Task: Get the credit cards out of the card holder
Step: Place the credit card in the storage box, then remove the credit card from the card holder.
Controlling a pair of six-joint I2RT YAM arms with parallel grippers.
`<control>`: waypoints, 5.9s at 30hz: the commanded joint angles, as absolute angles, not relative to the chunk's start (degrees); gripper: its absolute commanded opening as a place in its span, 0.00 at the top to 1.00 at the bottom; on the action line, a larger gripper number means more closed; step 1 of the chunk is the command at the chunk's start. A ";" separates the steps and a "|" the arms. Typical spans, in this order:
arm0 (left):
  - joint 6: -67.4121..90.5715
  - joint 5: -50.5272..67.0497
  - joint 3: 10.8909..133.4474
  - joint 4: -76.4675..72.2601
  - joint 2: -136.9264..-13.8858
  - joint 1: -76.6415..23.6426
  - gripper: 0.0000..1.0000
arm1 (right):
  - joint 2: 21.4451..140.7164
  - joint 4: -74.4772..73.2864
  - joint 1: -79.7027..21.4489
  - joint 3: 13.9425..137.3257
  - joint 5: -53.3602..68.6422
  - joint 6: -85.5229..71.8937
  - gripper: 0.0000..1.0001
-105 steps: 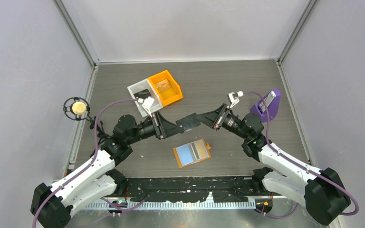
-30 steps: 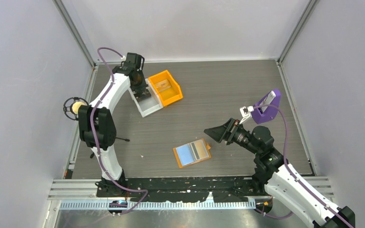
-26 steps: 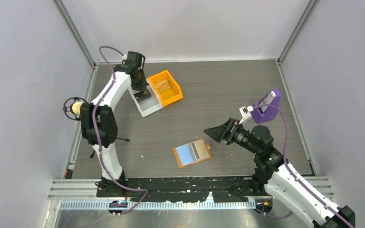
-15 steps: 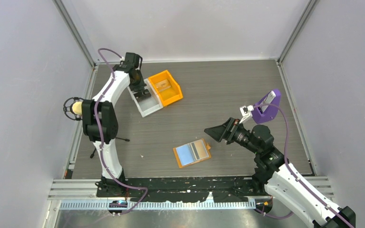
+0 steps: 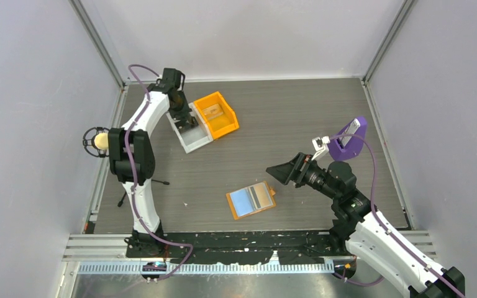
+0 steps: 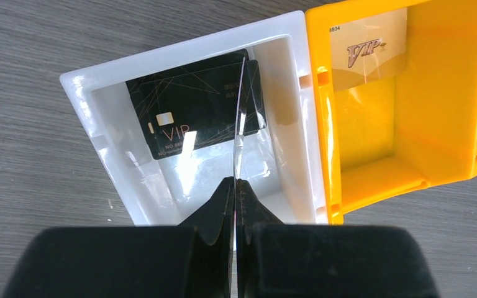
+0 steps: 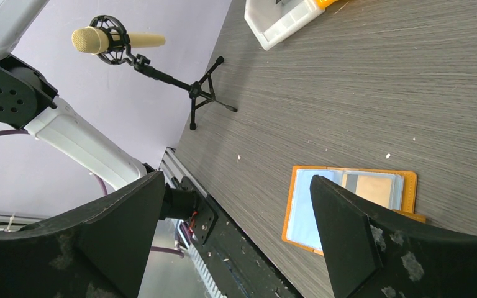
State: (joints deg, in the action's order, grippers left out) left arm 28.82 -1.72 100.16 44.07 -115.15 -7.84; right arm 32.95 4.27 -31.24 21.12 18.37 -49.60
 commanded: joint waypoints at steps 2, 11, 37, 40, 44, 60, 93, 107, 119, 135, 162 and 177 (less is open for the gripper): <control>29.85 -0.99 101.91 45.87 -116.21 -7.60 1.00 | 32.09 5.55 -30.94 23.21 18.63 -48.60 0.05; 29.11 -5.35 103.45 48.07 -117.20 -7.59 0.95 | 31.15 4.72 -30.94 23.24 18.48 -48.39 0.05; 25.94 -9.73 110.74 52.80 -121.73 -7.38 0.78 | 31.35 2.72 -30.94 24.30 17.66 -48.06 0.04; 25.75 -10.05 111.86 53.20 -122.06 -7.38 0.76 | 31.37 2.14 -30.94 24.69 17.55 -47.76 0.05; 25.66 -10.35 112.82 53.19 -122.63 -7.38 0.75 | 31.24 1.37 -30.94 25.24 17.34 -47.46 0.04; 27.48 6.23 100.82 45.50 -107.16 -8.69 0.71 | 35.08 -3.56 -30.91 26.36 17.23 -46.24 0.02; 46.72 27.66 29.96 6.77 -54.15 -33.80 0.69 | 43.44 -9.10 -34.49 23.48 18.23 -41.06 0.42; 49.58 20.32 27.69 -5.82 -68.94 -44.10 0.73 | 54.38 -2.37 -42.41 24.16 7.94 -43.10 0.48; 50.71 18.15 29.62 -7.65 -78.87 -48.95 0.74 | 61.46 5.55 -42.54 21.72 9.42 -43.25 0.47; 51.51 17.37 29.35 -6.31 -78.80 -49.14 0.74 | 69.47 7.63 -42.68 19.93 9.66 -42.71 0.47; 49.85 12.99 32.47 4.83 -74.75 -49.92 0.75 | 64.07 8.62 -42.72 20.26 10.72 -45.24 0.47; 50.79 7.91 30.13 8.79 -73.86 -49.92 0.75 | 68.45 8.08 -42.71 20.61 10.84 -43.70 0.46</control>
State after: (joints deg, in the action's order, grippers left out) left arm 50.78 9.04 30.72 8.58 -72.77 -49.76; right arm 67.40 7.29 -42.44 19.20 11.25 -44.73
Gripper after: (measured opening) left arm 0.254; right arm 0.535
